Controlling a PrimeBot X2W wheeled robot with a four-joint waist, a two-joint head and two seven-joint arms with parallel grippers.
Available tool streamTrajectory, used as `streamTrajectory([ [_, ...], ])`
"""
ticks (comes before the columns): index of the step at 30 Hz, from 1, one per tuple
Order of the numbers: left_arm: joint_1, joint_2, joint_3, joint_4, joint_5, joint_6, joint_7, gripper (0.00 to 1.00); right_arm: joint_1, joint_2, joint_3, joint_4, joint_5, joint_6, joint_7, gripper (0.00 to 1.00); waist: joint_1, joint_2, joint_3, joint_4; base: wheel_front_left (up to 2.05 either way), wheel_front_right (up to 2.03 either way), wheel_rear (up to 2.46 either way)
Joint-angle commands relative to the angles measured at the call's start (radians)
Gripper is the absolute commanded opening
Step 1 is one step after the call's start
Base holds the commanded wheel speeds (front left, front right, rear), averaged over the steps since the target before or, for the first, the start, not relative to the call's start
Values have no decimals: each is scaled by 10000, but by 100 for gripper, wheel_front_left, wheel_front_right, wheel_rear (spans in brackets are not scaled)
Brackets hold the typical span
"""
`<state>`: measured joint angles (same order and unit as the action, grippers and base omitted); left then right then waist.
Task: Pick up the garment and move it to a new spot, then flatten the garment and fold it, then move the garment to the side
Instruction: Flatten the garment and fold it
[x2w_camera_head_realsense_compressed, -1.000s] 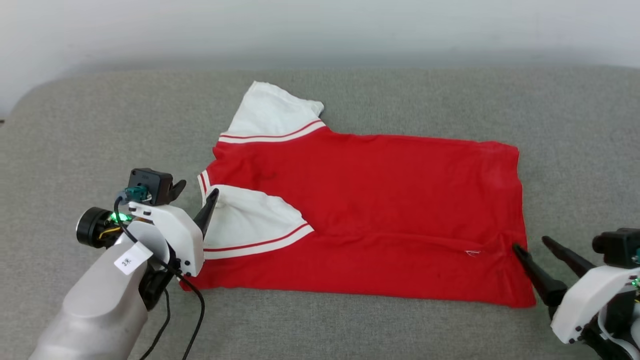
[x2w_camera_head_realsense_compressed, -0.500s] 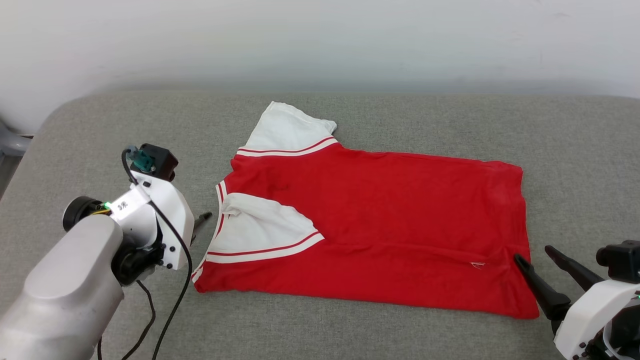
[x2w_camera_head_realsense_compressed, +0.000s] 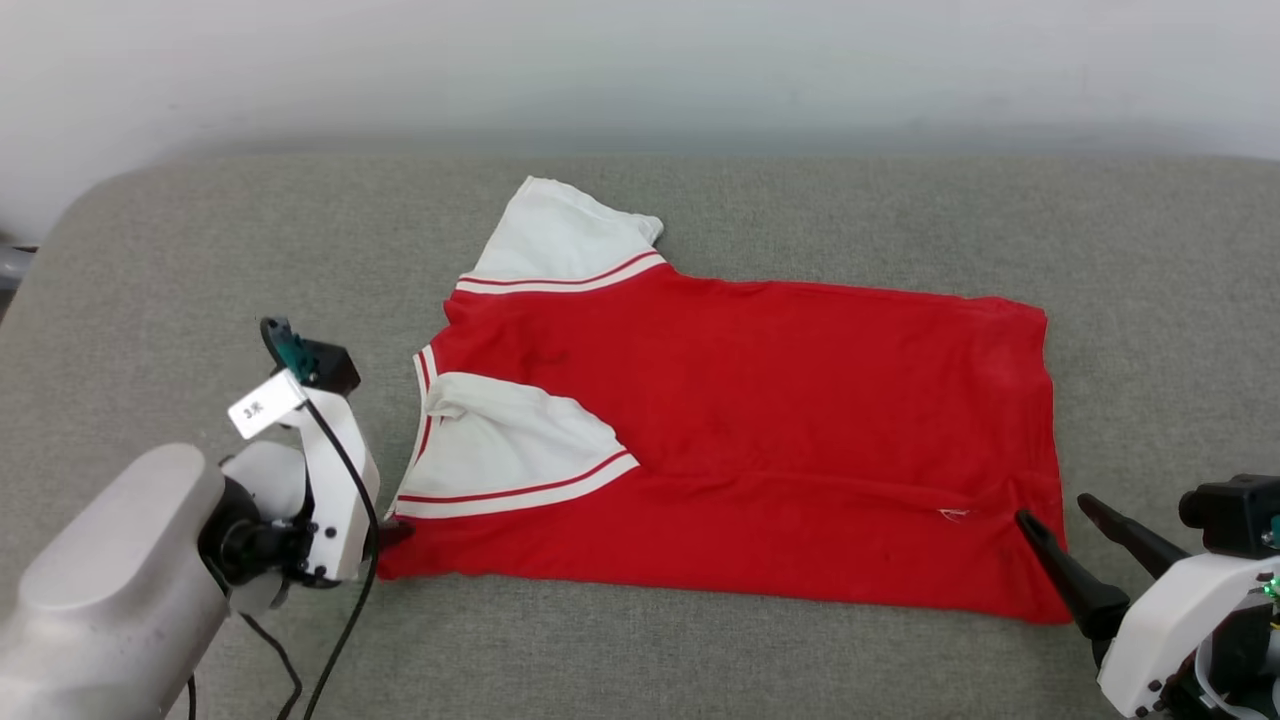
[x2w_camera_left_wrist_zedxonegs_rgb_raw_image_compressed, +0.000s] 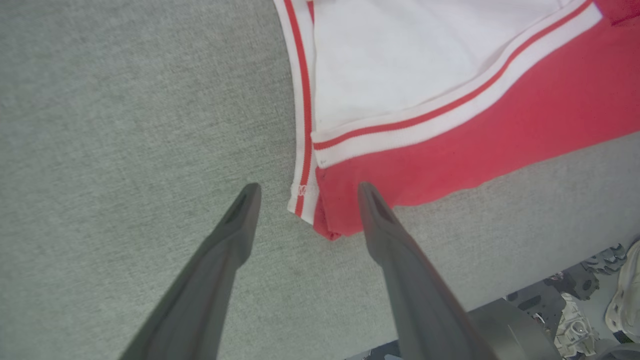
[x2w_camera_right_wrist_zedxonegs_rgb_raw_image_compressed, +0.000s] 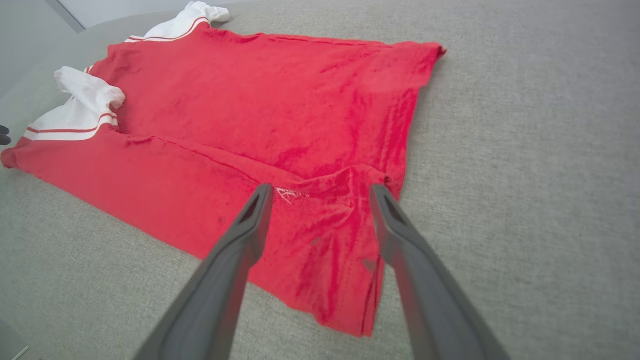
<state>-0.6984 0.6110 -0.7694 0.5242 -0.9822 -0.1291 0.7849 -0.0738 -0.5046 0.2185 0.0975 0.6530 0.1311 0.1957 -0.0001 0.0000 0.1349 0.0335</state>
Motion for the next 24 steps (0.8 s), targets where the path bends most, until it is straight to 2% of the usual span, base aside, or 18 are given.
streamTrajectory([
  [1,224,-46,-114,129,-75,-6,148,100,-118,82,12,29,73,-8,34,100,1,0,166,-83,0,0,0],
  [11,973,-379,-581,615,-236,-8,-120,100,-449,128,238,299,129,-8,-96,100,1,0,483,-278,0,0,0],
  [12,1024,-396,-634,628,-243,-8,-182,58,-481,110,237,321,145,-8,-101,100,1,0,478,-284,0,0,0],
  [13,1052,-409,-664,616,-267,-8,-269,6,-502,87,235,335,149,-8,-113,100,1,0,461,-288,0,0,0],
  [14,1075,-419,-698,596,-303,-10,-347,0,-526,65,241,338,141,-8,-118,100,1,0,432,-288,0,0,0],
  [21,963,14,-725,64,-222,-10,-1226,0,-734,-256,127,101,-73,-8,-35,100,1,0,125,-285,0,0,0],
  [24,985,362,-615,-500,-99,-9,-1920,0,-873,-707,-64,-217,-214,-8,424,100,1,0,-86,-274,0,0,0],
])
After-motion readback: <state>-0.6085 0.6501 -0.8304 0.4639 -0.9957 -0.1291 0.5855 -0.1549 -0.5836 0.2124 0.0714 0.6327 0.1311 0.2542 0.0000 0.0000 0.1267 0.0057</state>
